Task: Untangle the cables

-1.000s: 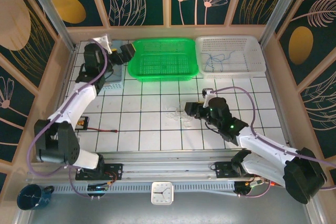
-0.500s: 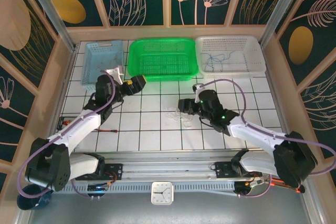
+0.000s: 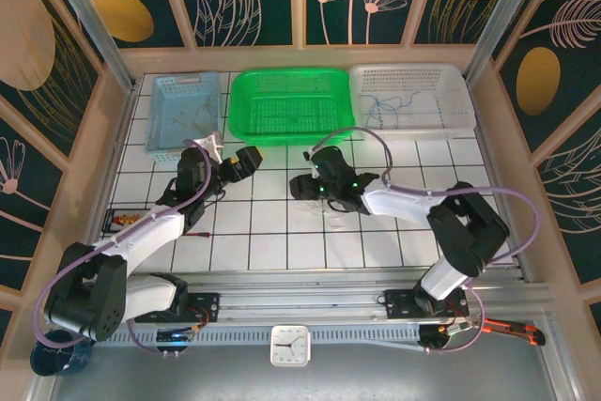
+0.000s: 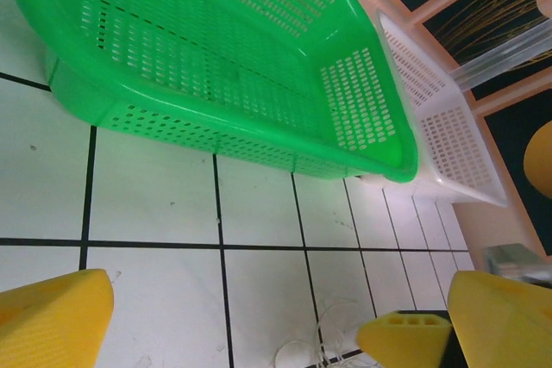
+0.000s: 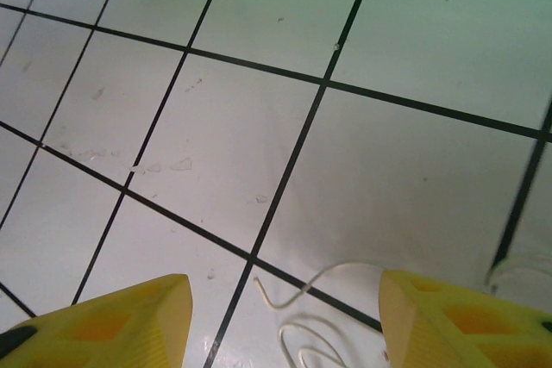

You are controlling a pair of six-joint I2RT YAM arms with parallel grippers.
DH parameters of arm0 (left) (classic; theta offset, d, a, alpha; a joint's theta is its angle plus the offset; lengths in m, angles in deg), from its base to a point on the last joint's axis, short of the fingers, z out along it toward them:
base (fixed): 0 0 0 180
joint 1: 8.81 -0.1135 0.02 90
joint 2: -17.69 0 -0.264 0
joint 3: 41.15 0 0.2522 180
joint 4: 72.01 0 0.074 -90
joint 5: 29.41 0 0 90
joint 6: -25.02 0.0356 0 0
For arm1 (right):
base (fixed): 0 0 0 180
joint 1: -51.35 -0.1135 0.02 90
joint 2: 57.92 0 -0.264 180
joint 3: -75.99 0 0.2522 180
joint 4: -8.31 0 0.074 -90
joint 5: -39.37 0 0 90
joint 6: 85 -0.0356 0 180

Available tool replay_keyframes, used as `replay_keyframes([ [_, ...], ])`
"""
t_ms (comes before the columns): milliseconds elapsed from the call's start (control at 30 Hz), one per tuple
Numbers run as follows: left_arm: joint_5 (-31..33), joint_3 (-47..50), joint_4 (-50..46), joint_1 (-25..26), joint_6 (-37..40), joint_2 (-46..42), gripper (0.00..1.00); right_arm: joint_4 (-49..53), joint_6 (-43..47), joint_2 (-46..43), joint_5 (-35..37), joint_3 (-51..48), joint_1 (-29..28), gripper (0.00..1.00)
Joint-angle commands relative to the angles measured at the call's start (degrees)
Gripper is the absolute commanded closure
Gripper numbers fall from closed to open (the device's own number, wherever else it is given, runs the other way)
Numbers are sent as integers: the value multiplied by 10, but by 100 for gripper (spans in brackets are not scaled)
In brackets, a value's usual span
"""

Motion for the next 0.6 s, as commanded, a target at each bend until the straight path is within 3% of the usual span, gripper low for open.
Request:
replay_keyframes([
  [0,12,5,21,1,-9,-3,1,18,16,33,4,30,-6,41],
  [333,10,4,21,1,-9,-12,1,19,20,105,5,65,-11,50],
  [367,10,4,22,1,-8,-13,1,18,20,110,4,68,-11,55],
  [500,7,3,26,1,-5,-16,1,18,22,111,-6,72,-10,94],
  [567,6,3,27,1,-4,-16,1,16,21,94,-9,68,-10,100],
])
